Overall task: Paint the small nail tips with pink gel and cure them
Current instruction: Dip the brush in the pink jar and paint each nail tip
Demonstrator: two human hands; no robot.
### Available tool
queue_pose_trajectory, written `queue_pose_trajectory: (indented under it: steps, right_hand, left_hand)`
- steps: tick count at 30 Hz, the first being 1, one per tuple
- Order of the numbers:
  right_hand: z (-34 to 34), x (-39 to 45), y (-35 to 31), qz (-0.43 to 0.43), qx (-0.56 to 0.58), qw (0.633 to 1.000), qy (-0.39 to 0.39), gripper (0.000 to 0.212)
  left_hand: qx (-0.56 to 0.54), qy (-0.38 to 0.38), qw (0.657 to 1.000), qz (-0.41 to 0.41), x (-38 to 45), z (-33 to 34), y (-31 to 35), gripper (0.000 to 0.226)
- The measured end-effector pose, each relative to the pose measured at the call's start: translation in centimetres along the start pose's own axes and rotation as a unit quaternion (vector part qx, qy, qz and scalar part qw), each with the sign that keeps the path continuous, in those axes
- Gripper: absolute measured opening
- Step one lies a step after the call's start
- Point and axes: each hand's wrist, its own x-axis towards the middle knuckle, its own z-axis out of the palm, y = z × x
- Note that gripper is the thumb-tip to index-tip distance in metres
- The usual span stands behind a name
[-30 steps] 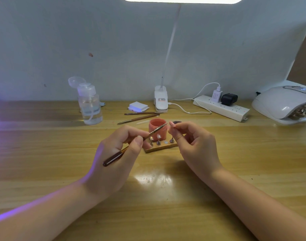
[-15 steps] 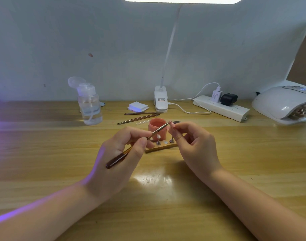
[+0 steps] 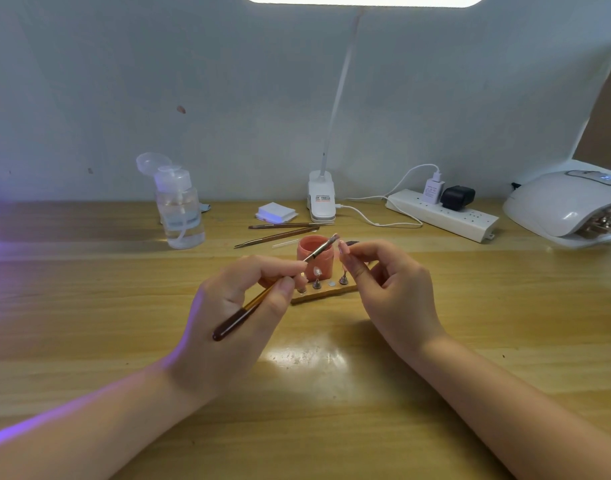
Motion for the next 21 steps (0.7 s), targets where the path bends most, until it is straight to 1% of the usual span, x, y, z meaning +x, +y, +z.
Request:
queue_pose_trajectory:
  steps: [4, 7, 15, 21]
  right_hand:
    - [-0.06, -0.03, 0.00, 0.001, -0.002, 1.000, -0.005, 0.009]
    - [-0.05, 0.01, 0.02, 0.000, -0.004, 1.000, -0.002, 0.009]
    - [-0.02, 0.01, -0.07, -0.001, 0.003, 1.000, 0.002, 0.007]
    - [-0.06, 0.02, -0.15, -0.006, -0.005, 1.000, 0.006, 0.007]
  left_hand:
    - [0.000, -0.007, 1.000, -0.013, -0.07, 0.12, -0.23, 0.020]
    - [-0.012, 0.006, 1.000, -0.010, -0.09, 0.17, -0.23, 0.019]
    - [0.004, 0.001, 1.000, 0.002, -0.12, 0.21, 0.03, 0.020]
    - [0.043, 0.003, 0.998, 0.046, 0.07, 0.15, -0.13, 0.021]
